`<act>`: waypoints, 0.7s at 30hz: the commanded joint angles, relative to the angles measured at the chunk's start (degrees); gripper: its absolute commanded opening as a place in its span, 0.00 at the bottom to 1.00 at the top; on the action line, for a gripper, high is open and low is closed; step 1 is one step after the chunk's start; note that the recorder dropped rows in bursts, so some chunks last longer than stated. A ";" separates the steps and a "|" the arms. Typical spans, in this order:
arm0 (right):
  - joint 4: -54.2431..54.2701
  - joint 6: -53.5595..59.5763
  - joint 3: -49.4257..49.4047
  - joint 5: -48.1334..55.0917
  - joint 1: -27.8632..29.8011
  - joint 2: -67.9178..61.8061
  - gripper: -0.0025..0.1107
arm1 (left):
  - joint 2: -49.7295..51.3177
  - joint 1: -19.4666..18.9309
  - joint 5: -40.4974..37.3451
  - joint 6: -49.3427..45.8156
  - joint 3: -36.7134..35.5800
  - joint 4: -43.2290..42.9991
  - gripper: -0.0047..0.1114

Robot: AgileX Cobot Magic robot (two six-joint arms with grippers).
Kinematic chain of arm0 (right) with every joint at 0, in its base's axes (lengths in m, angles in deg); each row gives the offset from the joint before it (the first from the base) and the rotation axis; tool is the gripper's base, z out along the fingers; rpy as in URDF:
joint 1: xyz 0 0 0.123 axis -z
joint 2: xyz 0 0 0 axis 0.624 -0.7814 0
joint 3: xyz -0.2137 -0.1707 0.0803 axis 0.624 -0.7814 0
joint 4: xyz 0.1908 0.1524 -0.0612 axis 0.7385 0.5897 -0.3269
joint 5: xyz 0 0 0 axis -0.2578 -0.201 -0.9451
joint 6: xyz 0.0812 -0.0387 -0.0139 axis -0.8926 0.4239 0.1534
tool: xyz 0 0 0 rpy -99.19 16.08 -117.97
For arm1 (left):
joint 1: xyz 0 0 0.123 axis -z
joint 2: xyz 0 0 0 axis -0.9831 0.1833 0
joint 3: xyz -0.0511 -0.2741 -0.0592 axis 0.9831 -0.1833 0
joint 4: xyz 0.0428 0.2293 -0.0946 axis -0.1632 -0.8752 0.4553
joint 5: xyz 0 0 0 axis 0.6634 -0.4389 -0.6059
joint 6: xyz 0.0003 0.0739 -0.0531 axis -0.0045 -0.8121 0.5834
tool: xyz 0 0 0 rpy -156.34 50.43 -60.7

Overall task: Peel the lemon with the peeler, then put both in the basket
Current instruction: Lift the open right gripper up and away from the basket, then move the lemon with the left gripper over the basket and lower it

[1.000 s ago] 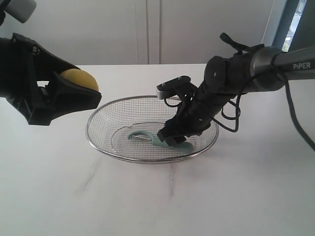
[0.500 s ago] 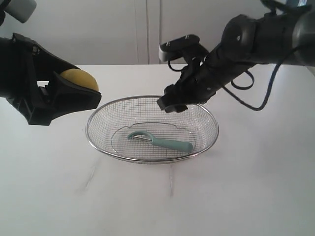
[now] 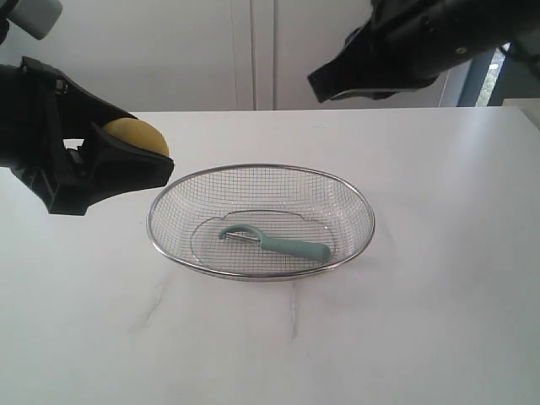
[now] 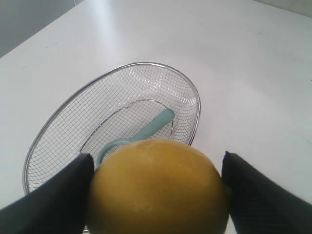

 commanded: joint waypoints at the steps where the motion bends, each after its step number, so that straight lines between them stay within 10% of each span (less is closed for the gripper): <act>1: -4.22 -3.10 -0.05 3.92 0.63 6.88 0.02 | -0.60 -0.30 -0.31 0.38 -0.18 1.61 0.04; 21: -9.61 -7.18 -18.92 -4.78 0.63 22.04 0.02 | 18.80 -0.16 17.39 -5.93 3.04 10.45 0.04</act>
